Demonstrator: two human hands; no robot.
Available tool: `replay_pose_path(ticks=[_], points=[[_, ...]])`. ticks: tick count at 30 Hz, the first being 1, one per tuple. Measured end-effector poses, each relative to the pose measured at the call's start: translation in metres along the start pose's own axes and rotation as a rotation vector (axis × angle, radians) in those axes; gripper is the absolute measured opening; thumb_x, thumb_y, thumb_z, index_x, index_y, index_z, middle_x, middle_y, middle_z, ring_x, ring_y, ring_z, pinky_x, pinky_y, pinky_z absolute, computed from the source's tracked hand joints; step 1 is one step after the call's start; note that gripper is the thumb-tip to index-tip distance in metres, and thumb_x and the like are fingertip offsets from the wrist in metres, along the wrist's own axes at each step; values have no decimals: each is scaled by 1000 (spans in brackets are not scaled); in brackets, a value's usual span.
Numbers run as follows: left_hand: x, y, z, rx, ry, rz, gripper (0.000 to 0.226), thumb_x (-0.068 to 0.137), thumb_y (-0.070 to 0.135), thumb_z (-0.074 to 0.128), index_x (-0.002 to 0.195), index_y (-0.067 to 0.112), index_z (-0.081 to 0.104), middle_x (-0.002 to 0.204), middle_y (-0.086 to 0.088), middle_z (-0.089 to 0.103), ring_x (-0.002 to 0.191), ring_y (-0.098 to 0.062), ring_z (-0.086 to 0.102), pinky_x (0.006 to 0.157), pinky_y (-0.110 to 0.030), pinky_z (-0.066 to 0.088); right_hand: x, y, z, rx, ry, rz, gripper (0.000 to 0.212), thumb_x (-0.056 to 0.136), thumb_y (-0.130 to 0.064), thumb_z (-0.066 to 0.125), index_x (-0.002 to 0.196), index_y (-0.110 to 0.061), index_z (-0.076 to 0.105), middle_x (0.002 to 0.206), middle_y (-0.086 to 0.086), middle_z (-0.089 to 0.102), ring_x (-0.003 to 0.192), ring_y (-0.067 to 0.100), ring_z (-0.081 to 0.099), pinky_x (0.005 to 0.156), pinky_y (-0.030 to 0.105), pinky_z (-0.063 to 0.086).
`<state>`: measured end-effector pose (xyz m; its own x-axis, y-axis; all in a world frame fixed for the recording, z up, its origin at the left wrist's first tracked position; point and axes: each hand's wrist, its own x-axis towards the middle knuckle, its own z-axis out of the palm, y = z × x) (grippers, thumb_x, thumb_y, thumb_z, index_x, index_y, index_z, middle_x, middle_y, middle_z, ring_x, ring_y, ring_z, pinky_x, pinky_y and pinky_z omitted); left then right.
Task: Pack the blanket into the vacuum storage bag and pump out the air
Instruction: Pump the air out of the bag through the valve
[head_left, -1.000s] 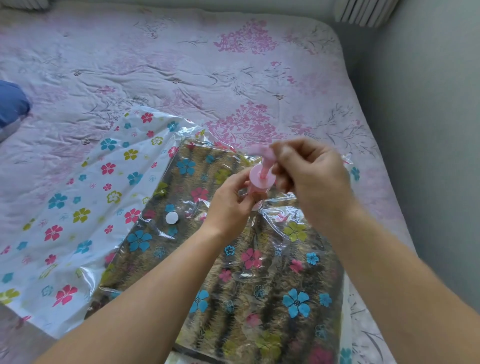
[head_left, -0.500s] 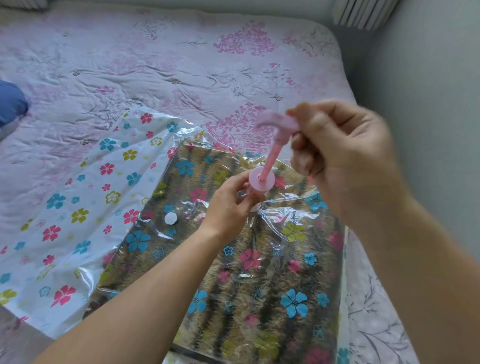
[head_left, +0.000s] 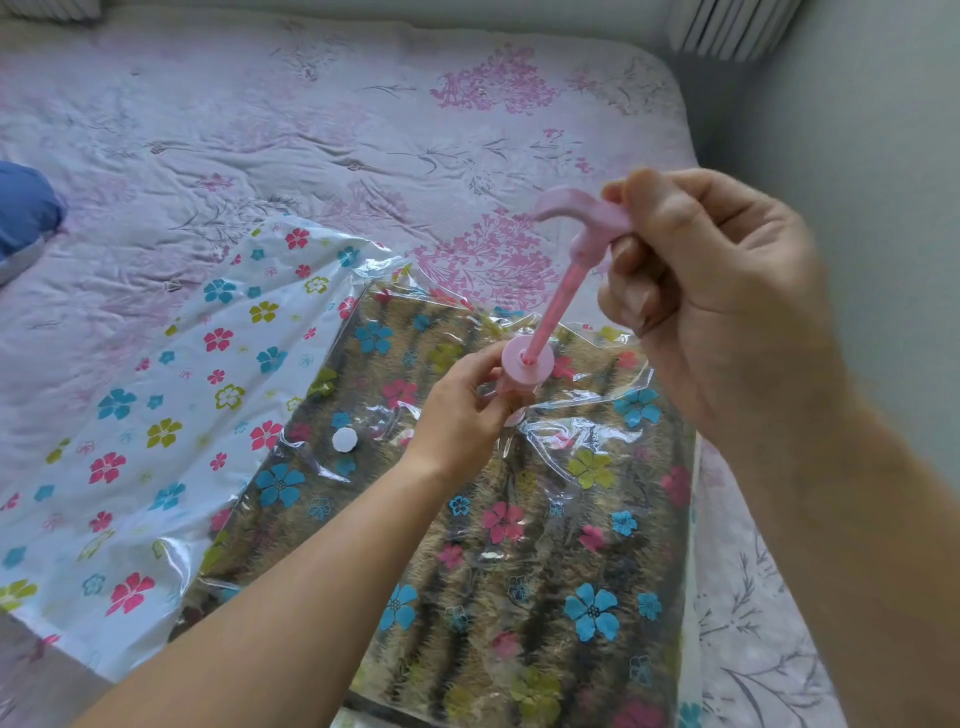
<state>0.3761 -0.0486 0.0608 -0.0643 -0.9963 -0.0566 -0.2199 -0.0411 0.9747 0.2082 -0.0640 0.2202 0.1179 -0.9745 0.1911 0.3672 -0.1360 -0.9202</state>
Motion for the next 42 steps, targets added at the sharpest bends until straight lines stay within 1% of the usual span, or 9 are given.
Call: replay_pose_path(ticks=[9,16,18,21,24,26,33,35,42], points=[[-1,2,0,-19,1,-10,32,98,14,71,128,23,70,129,-3,68,122,-11,64,95,-32,60,-20,79,-12,-364,150,385,19,98,-13,64,80,-7,69,62,2,66,46,10,52,47,23,45],[-1,1,-1,-6,-5,7,43,98,18,72,136,37,66,135,9,67,122,-1,63,91,-13,54,-1,0,5,-43,-36,3,15,90,-19,73,80,-9,74,61,5,65,41,13,50,45,22,41],[0,1,-1,-4,-7,7,43,97,17,71,135,37,66,135,9,67,122,-2,63,92,-15,55,-2,3,6,-8,-40,-16,15,92,-19,72,81,-10,74,62,7,65,42,13,50,45,22,41],[-1,1,-1,-31,-6,5,40,98,16,72,135,30,67,133,3,68,122,-7,64,94,-23,58,-13,45,-1,-154,68,149,17,96,-13,68,79,-11,72,62,5,65,45,13,51,45,23,44],[-2,-1,-1,-8,-3,-1,31,99,19,70,130,25,69,132,0,67,122,-8,64,92,-22,59,-24,79,-10,-302,161,371,18,98,-11,64,81,-9,69,60,1,64,45,11,50,46,23,44],[-2,-1,0,3,4,1,30,100,18,69,129,23,70,131,-1,68,121,-8,64,89,-20,59,-24,80,-12,-329,162,403,20,98,-11,64,79,-9,68,60,2,64,44,11,50,45,22,44],[-3,0,-1,-7,1,16,41,98,16,70,135,34,67,133,5,68,120,-3,64,90,-15,55,-4,1,5,-75,-52,7,15,92,-18,72,80,-10,75,61,5,65,42,12,50,45,22,40],[-3,2,-1,-7,1,16,41,98,16,71,134,35,67,133,6,68,120,-2,64,88,-12,54,-1,-2,4,-19,-66,-18,14,91,-20,72,82,-11,75,61,5,64,42,13,49,46,22,40],[-2,1,0,-12,5,10,28,98,16,71,126,21,72,127,-3,70,120,-8,66,83,-12,54,-25,81,-13,-316,153,390,18,98,-11,63,82,-7,69,60,1,63,44,11,50,45,22,45]])
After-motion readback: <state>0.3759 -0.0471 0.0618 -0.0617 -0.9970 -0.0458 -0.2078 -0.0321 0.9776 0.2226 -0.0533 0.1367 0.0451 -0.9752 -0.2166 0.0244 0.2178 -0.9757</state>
